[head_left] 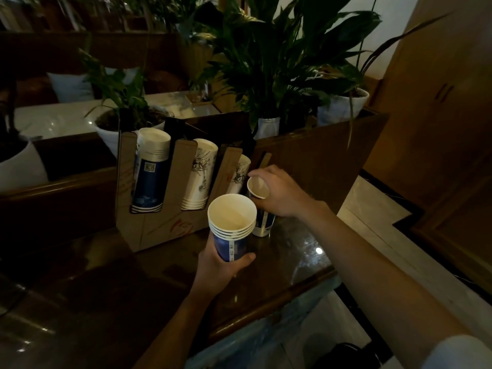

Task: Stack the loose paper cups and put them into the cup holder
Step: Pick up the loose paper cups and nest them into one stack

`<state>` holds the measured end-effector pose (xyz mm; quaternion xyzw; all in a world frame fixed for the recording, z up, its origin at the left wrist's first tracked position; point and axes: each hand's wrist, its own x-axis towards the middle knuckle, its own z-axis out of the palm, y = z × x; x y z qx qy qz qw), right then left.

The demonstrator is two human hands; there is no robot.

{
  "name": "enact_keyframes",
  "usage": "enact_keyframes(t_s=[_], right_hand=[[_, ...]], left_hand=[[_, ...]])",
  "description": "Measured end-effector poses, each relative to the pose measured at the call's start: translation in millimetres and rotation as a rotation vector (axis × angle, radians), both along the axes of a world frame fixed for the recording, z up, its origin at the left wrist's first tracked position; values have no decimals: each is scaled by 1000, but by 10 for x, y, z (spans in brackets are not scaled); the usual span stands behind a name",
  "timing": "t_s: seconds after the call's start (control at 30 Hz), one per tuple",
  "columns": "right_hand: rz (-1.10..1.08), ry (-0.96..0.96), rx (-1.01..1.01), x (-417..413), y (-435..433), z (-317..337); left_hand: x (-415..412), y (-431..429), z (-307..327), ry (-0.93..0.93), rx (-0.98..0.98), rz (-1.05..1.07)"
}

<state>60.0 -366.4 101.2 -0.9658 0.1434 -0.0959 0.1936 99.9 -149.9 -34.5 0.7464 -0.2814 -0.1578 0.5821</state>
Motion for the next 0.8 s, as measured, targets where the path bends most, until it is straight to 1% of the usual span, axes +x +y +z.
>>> enact_keyframes(t_s=[0.3, 0.53, 0.8], right_hand=[[-39, -42, 5, 2, 8, 108], [-103, -176, 36, -29, 7, 399], [-125, -348, -47, -69, 87, 889]], left_hand=[[22, 0, -18, -6, 3, -12], [46, -13, -49, 20, 42, -13], [40, -10, -43, 30, 40, -10]])
